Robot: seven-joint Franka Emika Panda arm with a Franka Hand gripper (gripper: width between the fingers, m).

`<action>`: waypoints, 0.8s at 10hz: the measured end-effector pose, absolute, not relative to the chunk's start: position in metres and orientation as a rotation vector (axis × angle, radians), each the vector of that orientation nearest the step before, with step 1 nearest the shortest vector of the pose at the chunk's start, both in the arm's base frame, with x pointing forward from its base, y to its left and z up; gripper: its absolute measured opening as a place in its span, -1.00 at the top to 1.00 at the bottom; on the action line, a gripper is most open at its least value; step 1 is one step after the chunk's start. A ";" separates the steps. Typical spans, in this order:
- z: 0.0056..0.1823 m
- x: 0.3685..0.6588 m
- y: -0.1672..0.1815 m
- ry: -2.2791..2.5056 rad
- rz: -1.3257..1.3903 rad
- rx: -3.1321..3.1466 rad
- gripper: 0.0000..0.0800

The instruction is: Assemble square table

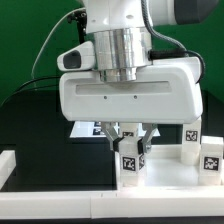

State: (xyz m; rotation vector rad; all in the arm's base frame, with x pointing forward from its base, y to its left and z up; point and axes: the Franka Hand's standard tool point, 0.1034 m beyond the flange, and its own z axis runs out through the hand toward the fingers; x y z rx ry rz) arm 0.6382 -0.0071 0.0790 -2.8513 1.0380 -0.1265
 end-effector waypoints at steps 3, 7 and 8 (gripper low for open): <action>0.079 0.634 -0.009 1.770 -0.127 -2.437 0.29; 0.078 0.632 -0.007 2.149 -0.083 -2.091 0.29; 0.078 0.632 -0.008 2.199 -0.076 -2.037 0.29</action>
Offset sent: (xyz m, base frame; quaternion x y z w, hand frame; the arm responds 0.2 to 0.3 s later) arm 0.0024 0.0111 0.0081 0.0046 0.0028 0.3638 0.9315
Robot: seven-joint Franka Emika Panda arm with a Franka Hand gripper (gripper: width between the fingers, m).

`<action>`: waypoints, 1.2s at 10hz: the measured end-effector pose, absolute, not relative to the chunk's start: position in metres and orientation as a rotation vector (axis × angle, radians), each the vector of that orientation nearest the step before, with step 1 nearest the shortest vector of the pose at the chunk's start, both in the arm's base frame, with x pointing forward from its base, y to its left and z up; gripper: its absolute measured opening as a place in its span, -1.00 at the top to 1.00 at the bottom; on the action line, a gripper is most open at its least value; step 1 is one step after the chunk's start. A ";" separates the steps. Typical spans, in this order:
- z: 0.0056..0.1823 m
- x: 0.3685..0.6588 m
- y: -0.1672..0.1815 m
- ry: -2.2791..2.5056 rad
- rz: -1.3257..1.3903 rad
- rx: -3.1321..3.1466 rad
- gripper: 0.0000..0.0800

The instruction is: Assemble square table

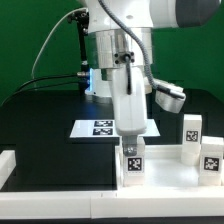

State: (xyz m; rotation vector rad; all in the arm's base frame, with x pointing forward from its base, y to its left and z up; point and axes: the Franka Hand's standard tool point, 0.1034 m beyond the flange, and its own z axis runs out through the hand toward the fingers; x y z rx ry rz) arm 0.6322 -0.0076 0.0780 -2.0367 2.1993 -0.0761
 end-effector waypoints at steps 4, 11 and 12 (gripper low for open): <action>0.080 0.635 -0.013 1.754 -0.130 -2.444 -0.43; 0.077 0.634 0.003 0.528 -0.185 -3.022 -0.62; 0.074 0.632 0.005 0.379 -0.180 -3.049 -0.62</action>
Offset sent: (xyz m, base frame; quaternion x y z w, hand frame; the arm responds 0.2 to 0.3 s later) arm 0.0113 0.0016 0.0030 0.0298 -0.0281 -0.3163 0.9478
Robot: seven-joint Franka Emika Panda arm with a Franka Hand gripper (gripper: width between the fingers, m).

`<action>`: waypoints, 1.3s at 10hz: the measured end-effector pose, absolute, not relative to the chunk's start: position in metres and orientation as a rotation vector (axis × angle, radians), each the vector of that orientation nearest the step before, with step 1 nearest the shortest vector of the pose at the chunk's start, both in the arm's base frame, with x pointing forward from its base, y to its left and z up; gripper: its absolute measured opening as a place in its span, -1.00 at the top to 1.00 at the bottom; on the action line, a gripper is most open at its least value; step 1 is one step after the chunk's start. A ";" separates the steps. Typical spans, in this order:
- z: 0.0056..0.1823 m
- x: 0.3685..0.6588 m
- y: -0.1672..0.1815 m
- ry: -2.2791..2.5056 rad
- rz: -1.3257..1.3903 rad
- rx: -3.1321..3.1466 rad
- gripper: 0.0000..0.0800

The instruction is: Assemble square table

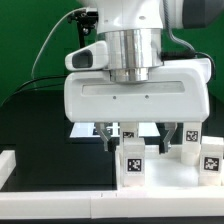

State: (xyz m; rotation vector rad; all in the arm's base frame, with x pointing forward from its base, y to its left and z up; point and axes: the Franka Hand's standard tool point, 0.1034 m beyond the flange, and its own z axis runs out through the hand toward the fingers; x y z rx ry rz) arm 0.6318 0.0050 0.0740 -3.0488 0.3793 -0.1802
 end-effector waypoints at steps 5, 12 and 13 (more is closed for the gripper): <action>0.073 0.631 0.001 0.732 -0.165 -2.975 0.27; 0.074 0.633 0.011 2.037 -0.068 -2.174 0.27; 0.074 0.634 0.011 2.169 -0.053 -2.026 0.27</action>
Offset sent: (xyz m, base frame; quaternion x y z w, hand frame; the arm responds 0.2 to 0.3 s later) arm 0.0000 0.0000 0.0000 0.0000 0.0000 0.0650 0.9979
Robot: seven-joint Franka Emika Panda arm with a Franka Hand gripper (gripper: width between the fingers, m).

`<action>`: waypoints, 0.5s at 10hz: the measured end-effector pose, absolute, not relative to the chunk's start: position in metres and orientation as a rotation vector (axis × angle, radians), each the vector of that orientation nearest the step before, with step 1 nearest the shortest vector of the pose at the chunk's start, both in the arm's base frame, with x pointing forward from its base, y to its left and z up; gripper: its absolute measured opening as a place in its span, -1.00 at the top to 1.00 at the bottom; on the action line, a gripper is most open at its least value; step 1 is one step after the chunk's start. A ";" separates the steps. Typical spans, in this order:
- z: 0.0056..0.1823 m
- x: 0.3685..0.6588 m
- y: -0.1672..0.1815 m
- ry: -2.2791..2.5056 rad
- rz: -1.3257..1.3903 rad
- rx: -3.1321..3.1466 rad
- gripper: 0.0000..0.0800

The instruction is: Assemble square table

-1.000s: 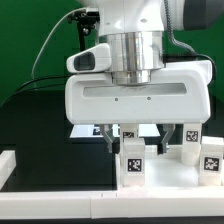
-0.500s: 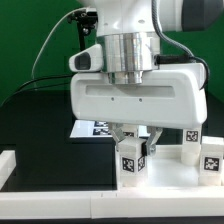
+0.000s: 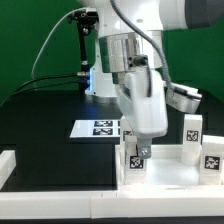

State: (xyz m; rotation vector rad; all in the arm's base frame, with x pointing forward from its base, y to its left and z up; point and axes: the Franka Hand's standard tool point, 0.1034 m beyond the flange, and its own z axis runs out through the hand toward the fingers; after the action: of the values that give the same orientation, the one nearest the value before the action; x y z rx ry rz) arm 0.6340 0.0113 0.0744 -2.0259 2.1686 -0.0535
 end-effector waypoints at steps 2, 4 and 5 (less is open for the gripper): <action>0.074 0.634 0.010 2.316 -0.031 -1.849 0.27; 0.073 0.634 0.010 2.390 -0.017 -1.749 0.27; 0.072 0.634 0.009 2.453 -0.007 -1.656 0.27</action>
Offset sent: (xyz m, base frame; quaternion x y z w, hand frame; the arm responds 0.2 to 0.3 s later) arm 0.0000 0.0000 0.0000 0.0000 0.0000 0.1296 0.9916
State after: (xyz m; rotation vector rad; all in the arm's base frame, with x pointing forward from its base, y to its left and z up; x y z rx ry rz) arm 0.6336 0.0086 0.0723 -1.6556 2.4527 -0.0068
